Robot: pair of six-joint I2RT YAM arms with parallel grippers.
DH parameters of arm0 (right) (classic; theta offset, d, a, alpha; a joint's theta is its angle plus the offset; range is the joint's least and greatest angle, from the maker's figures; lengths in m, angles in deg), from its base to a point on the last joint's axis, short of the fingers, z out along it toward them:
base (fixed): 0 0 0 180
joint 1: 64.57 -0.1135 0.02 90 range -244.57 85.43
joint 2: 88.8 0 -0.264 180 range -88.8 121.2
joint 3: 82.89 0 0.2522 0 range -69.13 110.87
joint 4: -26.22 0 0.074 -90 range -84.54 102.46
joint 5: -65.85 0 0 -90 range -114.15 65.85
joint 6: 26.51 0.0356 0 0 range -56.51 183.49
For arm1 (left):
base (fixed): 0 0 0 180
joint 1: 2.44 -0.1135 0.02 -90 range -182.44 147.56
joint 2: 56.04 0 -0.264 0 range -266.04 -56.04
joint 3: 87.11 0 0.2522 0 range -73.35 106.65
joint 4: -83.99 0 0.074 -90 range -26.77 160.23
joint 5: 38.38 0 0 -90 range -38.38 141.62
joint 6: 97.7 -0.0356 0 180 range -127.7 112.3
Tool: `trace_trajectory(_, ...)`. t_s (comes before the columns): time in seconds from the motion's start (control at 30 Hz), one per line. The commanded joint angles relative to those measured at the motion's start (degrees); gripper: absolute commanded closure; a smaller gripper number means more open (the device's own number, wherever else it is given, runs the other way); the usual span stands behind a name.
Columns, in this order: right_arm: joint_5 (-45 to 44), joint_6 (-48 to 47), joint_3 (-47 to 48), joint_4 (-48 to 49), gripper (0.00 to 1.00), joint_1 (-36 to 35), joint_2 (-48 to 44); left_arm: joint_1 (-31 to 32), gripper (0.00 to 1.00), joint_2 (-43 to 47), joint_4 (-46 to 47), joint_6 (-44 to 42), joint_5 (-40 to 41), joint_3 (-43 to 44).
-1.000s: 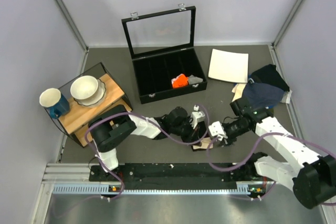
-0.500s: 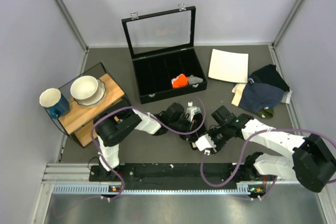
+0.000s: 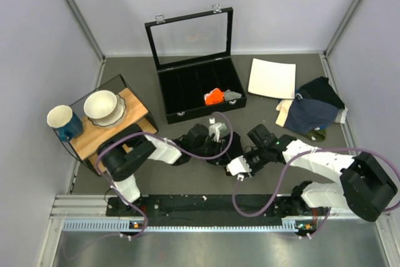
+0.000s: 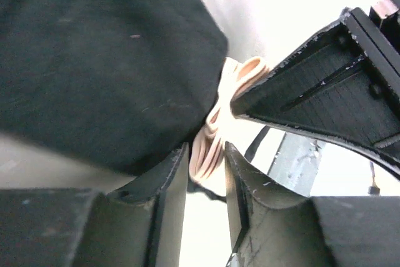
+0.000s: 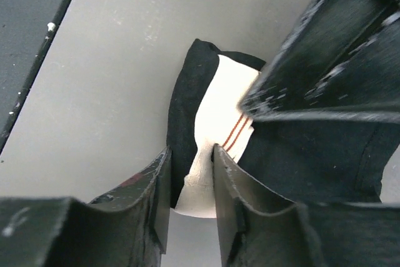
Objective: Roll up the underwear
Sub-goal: Roll the underwear to the center of the board.
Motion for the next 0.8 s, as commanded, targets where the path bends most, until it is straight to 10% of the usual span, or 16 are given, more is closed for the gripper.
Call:
trace_trajectory(0.0, -5.08, 2.81, 0.26, -2.23, 0.74, -0.73, 3.76, -2.64, 0.62, 10.3, -0.92, -2.85, 12.65, -4.51)
trace_trajectory(0.43, 9.59, 7.82, 12.03, -19.62, 0.86, 2.86, 14.73, 7.01, 0.5, 38.09, 21.91, -33.77, 16.61, -31.21)
trace_trajectory(0.77, 17.59, 3.95, 21.88, -31.41, 0.85, 11.13, 28.46, 16.52, 0.42, 24.22, 12.02, -53.37, 18.89, -19.21)
